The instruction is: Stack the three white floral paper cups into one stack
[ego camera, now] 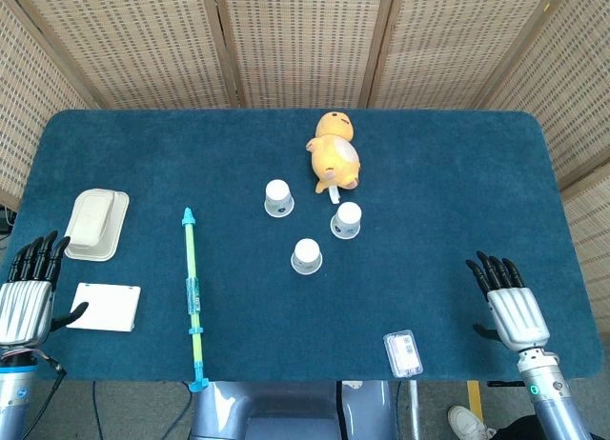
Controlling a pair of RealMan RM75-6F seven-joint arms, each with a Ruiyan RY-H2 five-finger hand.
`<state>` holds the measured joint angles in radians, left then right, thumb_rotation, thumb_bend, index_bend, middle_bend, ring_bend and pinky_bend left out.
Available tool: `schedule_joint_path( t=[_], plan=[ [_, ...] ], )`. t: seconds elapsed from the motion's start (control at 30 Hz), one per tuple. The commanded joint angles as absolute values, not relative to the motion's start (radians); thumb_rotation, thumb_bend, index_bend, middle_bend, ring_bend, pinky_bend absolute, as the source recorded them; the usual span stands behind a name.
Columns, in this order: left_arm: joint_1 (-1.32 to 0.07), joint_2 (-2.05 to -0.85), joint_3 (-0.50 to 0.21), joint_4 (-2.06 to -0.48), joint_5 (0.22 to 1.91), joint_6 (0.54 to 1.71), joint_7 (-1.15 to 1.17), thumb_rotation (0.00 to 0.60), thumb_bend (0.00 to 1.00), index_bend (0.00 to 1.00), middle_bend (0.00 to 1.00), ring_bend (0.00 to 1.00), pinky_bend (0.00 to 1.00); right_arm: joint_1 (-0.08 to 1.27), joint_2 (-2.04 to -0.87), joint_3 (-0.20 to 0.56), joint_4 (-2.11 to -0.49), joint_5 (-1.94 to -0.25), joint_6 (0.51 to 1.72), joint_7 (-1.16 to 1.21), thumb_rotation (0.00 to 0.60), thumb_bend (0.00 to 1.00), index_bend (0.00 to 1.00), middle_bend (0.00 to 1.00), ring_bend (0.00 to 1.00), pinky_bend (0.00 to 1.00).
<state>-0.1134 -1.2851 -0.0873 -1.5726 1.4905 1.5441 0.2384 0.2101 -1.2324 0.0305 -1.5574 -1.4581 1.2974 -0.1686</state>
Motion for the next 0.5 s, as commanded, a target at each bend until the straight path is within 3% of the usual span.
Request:
schedule_joint_path(
  t=[0.03,0.5],
  plan=[
    [-0.118,-1.286,-0.090,-1.579,1.488,1.540,0.245,0.600,0.02,0.00,0.00,0.00,0.06,0.209,-1.231,0.032,-1.559,-1.456,1.300,-0.171,0.600,0.13,0.00,0.00,0.00,0.00],
    [-0.124,-1.281,-0.090,-1.578,1.484,1.527,0.222,0.600,0.02,0.00,0.00,0.00,0.06,0.207,-1.241,0.033,-1.556,-1.461,1.309,-0.181,0.600,0.13,0.00,0.00,0.00,0.00]
  ],
)
